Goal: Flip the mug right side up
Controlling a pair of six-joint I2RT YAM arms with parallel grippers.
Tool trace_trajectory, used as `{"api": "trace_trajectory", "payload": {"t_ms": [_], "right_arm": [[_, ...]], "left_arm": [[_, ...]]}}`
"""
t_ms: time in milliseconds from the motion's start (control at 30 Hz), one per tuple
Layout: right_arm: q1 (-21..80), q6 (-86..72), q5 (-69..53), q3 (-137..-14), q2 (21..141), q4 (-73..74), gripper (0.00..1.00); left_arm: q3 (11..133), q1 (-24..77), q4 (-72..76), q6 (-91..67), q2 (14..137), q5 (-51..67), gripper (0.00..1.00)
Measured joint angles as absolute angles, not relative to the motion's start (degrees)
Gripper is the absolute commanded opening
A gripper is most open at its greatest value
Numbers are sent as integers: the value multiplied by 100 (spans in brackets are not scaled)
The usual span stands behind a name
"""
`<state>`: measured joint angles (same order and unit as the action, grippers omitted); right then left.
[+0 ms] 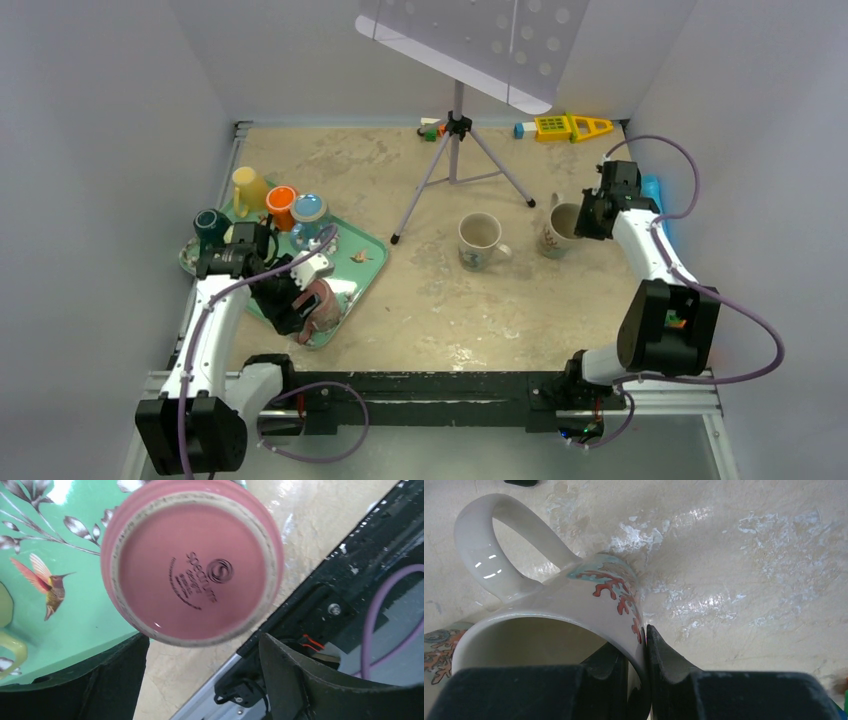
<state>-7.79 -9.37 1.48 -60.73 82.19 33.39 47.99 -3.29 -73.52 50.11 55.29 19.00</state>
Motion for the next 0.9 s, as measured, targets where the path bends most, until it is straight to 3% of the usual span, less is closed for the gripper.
{"api": "trace_trajectory", "payload": {"t_ms": [233, 433, 467, 500, 600, 700, 767, 833, 900], "right_arm": [[-779, -980, 43, -6117, 8353, 3142, 49], [-779, -967, 27, -6128, 8068, 3120, 58], [-779, -967, 14, -6130, 7996, 3120, 84], [-777, -965, -14, -6130, 7929, 3120, 90], [-744, -939, -158, -6145, 7686, 3124, 92], [-668, -932, -257, -6178, 7459, 3116, 93], [-624, -928, -257, -6178, 7306, 3116, 93], [-602, -926, -255, -6180, 7188, 3116, 94], [-600, -923, -250, -6182, 7100, 3122, 94]], "left_arm": [[4613, -325, -6563, 4904, 5603, 1750, 73], [4617, -325, -6001, 4801, 5806, 1608, 71], [4617, -325, -5881, 4777, 5857, 1573, 73], [4617, -325, -5811, 4775, 5883, 1562, 75], [4604, -325, -5739, 5050, 5953, 1726, 85], [4405, -322, -5655, 5417, 5881, 2034, 87], [4211, -322, -5590, 5634, 5867, 2156, 81], [4136, -322, -5542, 5765, 6001, 2235, 68], [4136, -325, -5400, 5826, 6239, 2259, 45]]}}
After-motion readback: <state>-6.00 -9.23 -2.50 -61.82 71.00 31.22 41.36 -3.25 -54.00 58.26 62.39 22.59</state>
